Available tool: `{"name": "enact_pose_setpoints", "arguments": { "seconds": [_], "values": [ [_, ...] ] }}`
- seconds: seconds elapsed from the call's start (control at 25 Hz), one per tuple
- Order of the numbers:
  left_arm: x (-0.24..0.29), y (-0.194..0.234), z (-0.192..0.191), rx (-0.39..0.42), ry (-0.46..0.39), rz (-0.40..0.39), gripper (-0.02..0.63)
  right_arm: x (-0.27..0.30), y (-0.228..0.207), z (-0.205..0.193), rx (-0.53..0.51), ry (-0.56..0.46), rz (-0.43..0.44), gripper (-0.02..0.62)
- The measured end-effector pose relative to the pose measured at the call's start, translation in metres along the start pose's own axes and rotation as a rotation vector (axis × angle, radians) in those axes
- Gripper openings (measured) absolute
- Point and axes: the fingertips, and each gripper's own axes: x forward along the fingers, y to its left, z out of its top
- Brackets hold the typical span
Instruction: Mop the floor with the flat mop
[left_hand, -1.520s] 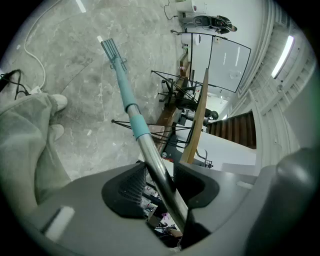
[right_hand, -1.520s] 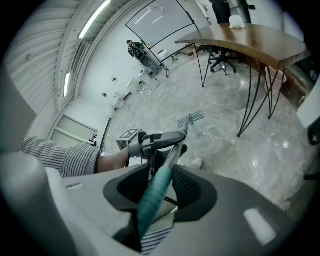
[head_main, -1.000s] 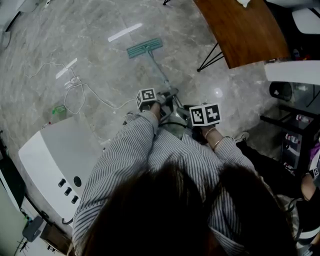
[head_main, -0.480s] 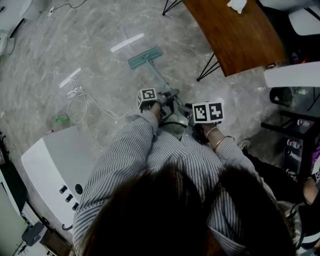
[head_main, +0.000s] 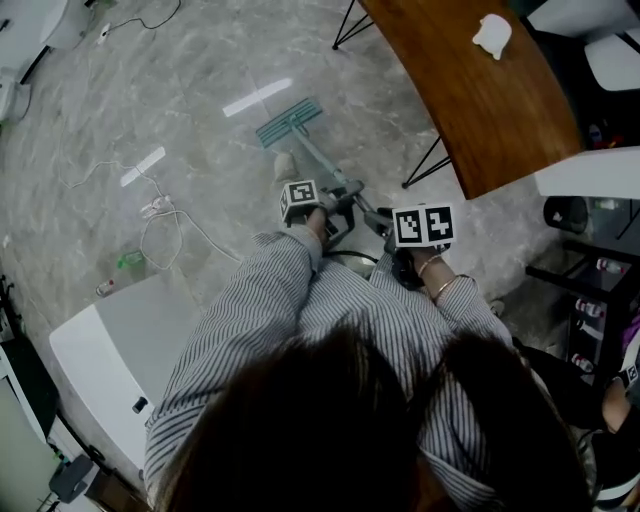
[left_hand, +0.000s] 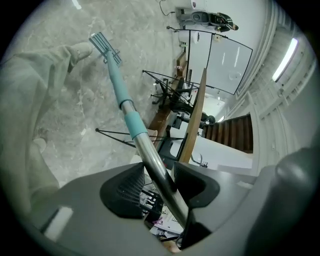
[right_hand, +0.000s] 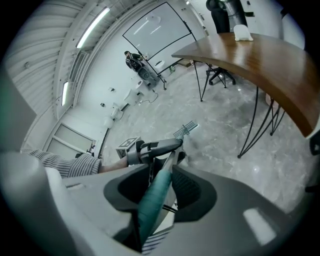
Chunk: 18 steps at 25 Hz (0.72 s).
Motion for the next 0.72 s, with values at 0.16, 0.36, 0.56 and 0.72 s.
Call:
{"name": "enact_pose_setpoints", "arguments": {
  "seconds": [0.16,0.36,0.56,0.72],
  "values": [
    [0.000,-0.017,0.062,-0.027,0.014,-0.035,0.184,0.035,0.008,0.054,0.032,0.012,-0.014,0.135],
    [-0.016,-0.046,0.161,-0.052,0.036,0.014,0.175,0.098,0.036,0.134,0.081,0.045,-0.027,0.127],
    [-0.042,-0.084,0.269,-0.079,0.012,-0.016,0.167,0.164,0.083,0.222,0.077,0.123,-0.012,0.127],
    [-0.063,-0.113,0.367,-0.085,0.017,-0.009,0.163,0.228,0.120,0.298,0.057,0.164,0.028,0.129]
  ]
}}
